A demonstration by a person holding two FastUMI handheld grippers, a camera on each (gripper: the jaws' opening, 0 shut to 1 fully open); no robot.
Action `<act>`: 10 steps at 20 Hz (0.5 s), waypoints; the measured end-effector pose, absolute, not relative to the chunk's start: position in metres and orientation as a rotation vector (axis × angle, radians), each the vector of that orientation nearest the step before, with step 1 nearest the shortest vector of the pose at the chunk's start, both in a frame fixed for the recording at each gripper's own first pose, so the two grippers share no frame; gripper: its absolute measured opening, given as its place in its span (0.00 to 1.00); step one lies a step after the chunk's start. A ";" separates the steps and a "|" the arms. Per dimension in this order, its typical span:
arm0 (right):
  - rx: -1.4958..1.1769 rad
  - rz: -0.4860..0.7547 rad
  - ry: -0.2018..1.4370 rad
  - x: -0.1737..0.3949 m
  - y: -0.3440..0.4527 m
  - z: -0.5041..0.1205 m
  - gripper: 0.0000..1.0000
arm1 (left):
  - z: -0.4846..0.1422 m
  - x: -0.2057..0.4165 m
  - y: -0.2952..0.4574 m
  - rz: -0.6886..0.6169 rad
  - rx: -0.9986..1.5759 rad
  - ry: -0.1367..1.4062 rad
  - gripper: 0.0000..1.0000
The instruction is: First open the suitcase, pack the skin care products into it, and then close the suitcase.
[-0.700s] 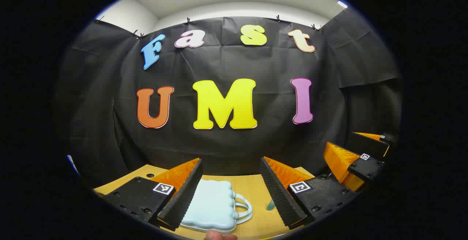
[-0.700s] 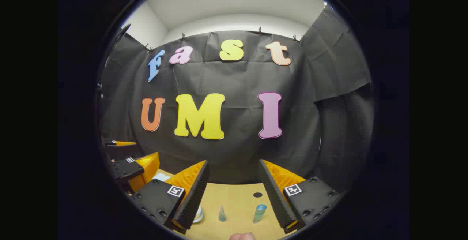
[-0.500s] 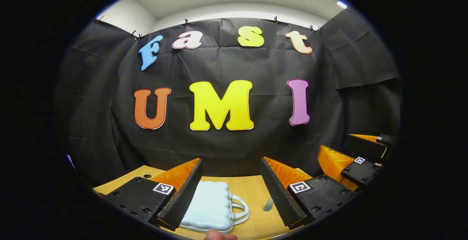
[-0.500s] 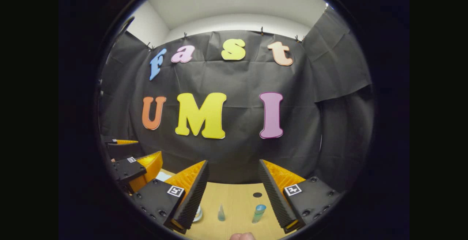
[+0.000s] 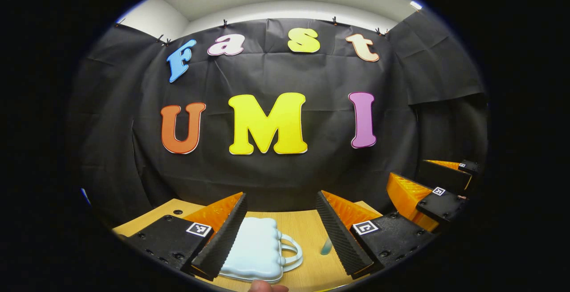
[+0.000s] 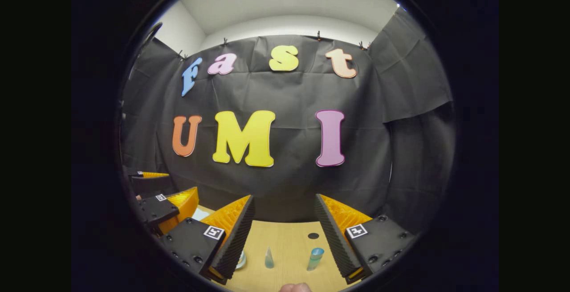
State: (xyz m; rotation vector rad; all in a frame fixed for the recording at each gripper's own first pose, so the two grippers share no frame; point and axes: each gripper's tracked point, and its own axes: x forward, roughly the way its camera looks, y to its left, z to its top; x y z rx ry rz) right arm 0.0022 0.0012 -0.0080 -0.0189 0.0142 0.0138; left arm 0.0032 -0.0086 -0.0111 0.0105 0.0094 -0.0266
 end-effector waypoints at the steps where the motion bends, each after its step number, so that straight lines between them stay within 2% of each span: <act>1: -0.021 0.014 0.018 0.002 0.001 -0.009 0.81 | -0.014 0.002 -0.011 -0.034 0.014 0.012 0.99; 5: -0.040 -0.016 0.049 -0.002 -0.020 -0.021 0.81 | -0.032 0.003 -0.023 -0.092 0.053 0.046 0.99; 10: -0.091 -0.097 0.088 -0.014 -0.068 -0.036 0.80 | -0.085 0.010 -0.034 -0.173 0.219 0.178 0.99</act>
